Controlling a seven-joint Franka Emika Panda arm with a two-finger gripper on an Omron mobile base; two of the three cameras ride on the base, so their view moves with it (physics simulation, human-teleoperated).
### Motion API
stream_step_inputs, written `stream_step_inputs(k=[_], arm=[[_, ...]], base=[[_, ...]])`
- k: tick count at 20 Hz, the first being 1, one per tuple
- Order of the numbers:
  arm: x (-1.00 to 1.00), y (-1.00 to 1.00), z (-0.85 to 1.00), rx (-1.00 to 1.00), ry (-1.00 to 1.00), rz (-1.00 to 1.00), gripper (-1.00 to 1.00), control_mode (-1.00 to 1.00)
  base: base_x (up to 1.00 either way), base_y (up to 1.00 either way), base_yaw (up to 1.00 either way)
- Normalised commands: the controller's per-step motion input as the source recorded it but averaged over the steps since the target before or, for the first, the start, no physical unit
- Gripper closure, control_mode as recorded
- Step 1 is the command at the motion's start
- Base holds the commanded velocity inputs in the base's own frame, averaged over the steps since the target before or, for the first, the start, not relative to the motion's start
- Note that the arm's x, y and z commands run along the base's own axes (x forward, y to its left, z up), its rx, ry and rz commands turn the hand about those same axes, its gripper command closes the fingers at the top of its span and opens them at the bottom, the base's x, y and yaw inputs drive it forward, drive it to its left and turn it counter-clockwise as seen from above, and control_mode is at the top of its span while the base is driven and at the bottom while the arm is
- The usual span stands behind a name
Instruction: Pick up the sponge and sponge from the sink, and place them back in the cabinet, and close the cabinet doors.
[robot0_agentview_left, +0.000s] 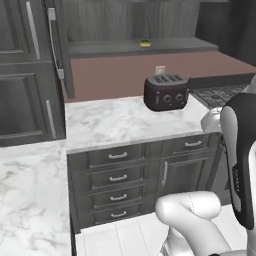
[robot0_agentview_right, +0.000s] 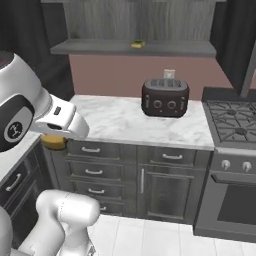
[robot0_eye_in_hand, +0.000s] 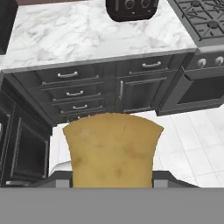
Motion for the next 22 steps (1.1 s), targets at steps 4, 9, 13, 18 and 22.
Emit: stream_step_inputs(k=[4,9,13,18,22], arm=[[0.0,0.0,0.0,0.0,0.0,0.0,1.0,1.0],[0.0,0.0,0.0,0.0,0.0,0.0,1.0,1.0],[0.0,0.0,0.0,0.0,0.0,0.0,1.0,1.0],[0.0,0.0,0.0,0.0,0.0,0.0,1.0,1.0],[0.0,0.0,0.0,0.0,0.0,0.0,1.0,1.0]], base=[[0.56,-0.17,-0.07],[0.63,-0.17,-0.01],[0.53,-0.23,0.0],[0.5,-0.28,0.0],[0.46,-0.27,0.0]])
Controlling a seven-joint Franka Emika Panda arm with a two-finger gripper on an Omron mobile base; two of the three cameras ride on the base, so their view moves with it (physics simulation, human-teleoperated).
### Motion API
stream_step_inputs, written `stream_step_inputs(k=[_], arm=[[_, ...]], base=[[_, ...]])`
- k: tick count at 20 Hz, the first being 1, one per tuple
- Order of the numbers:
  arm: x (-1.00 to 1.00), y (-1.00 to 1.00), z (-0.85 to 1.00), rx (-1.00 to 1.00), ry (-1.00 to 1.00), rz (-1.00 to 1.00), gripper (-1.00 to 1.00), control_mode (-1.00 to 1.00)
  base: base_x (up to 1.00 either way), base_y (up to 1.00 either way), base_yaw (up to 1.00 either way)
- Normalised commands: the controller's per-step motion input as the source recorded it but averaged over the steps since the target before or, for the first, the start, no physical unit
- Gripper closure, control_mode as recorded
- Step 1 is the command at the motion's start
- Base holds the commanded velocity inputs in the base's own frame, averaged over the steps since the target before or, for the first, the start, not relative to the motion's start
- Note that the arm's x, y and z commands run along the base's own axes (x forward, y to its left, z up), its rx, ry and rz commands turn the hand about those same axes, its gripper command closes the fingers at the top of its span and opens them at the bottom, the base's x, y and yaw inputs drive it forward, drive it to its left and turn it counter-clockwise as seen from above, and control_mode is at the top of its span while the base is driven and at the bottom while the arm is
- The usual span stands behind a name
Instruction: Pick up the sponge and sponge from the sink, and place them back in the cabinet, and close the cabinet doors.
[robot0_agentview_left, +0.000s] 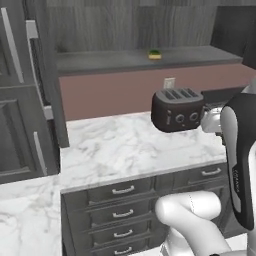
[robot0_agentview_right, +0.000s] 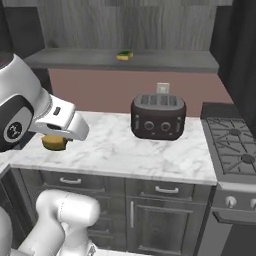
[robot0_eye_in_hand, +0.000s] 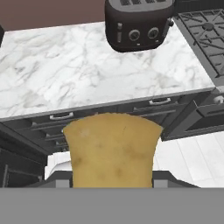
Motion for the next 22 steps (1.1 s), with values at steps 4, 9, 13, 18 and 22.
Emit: stream_step_inputs(k=[4,9,13,18,22], arm=[[0.0,0.0,0.0,0.0,0.0,0.0,1.0,1.0],[0.0,0.0,0.0,0.0,0.0,0.0,1.0,1.0],[0.0,0.0,0.0,0.0,0.0,0.0,1.0,1.0],[0.0,0.0,0.0,0.0,0.0,0.0,1.0,1.0],[0.0,0.0,0.0,0.0,0.0,0.0,1.0,1.0]], base=[[0.49,-0.28,0.0],[0.49,-0.29,0.0],[0.46,-0.25,0.0],[0.47,-0.23,0.0],[0.45,-0.22,0.0]])
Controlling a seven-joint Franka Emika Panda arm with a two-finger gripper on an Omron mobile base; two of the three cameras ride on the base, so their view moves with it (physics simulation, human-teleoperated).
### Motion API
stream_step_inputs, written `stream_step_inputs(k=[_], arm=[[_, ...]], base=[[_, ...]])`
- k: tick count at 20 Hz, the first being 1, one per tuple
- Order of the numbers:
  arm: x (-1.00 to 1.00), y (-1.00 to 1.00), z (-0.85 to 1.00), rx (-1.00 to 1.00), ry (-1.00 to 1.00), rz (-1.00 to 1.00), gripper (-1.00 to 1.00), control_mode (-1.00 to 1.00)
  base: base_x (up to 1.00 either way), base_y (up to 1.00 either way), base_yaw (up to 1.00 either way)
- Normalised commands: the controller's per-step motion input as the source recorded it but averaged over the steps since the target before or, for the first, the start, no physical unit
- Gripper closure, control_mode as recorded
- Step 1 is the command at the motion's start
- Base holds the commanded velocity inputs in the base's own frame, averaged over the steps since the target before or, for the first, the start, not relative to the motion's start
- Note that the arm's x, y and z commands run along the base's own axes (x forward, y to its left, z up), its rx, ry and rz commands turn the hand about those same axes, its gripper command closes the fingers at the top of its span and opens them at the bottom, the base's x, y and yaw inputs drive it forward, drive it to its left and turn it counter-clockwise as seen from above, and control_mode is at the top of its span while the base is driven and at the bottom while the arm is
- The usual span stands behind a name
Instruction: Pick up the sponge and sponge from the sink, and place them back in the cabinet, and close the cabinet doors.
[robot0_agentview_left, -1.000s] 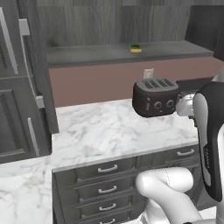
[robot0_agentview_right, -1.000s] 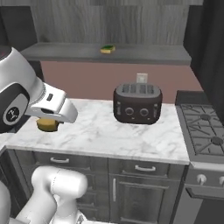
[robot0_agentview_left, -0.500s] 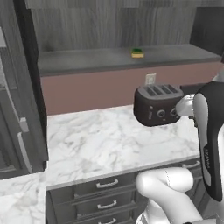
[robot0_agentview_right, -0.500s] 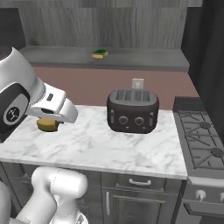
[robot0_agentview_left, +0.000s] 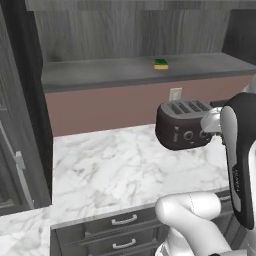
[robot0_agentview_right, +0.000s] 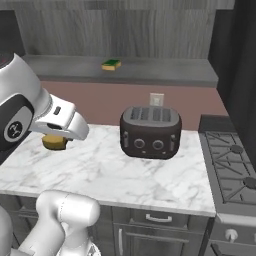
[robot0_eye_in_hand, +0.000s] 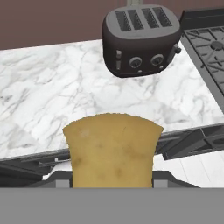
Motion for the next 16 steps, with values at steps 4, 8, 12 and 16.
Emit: stream_step_inputs(k=[4,8,12,16], arm=[[0.0,0.0,0.0,0.0,0.0,0.0,1.0,1.0],[0.0,0.0,0.0,0.0,0.0,0.0,1.0,1.0],[0.0,0.0,0.0,0.0,0.0,0.0,1.0,1.0],[0.0,0.0,0.0,0.0,0.0,0.0,1.0,1.0]], base=[[0.45,-0.24,0.0],[0.4,-0.26,0.0],[0.28,-0.3,0.0],[0.07,-0.21,0.0]])
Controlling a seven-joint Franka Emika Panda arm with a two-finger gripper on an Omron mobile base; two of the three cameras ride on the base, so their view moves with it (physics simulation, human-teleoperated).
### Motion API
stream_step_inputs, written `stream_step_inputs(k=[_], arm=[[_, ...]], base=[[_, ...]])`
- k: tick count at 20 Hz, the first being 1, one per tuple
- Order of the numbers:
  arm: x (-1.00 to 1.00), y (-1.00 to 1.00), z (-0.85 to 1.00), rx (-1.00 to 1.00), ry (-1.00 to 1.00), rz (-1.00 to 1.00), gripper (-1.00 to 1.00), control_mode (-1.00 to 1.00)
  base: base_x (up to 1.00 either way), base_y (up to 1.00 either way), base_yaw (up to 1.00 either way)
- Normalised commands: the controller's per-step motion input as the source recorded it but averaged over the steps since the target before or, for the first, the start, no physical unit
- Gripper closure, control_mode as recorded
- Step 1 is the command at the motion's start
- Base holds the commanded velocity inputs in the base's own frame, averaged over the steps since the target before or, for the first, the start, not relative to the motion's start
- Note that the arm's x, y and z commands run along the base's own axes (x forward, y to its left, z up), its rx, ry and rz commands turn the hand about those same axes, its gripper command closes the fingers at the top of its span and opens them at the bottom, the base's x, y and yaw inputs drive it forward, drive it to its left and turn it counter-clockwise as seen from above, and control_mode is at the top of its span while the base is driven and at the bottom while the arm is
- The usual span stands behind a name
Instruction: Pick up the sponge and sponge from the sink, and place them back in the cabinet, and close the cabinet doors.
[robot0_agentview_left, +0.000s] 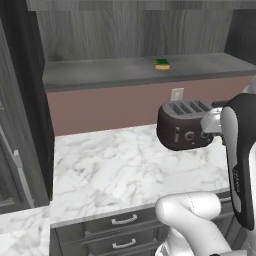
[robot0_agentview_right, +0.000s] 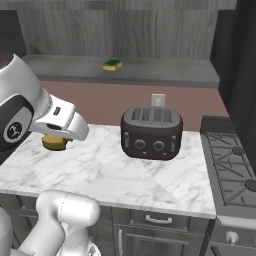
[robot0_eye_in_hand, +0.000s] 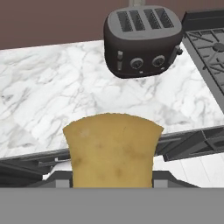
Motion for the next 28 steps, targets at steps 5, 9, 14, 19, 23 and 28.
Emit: stream_step_inputs(k=[5,9,14,19,23,28], arm=[[0.0,0.0,0.0,0.0,0.0,0.0,1.0,1.0],[0.0,0.0,0.0,0.0,0.0,0.0,1.0,1.0],[0.01,0.0,0.0,0.0,0.0,0.0,1.0,-1.0],[0.03,0.0,0.18,0.0,-0.02,0.0,1.0,-1.0],[0.0,0.0,0.43,0.0,-0.1,0.0,1.0,-1.0],[0.0,-0.04,0.51,0.0,-0.14,0.0,1.0,-1.0]], base=[[0.0,-0.03,0.0],[0.01,0.0,0.0],[0.01,0.0,0.0],[0.0,0.0,0.0],[0.0,0.0,0.0],[0.0,0.0,0.0]])
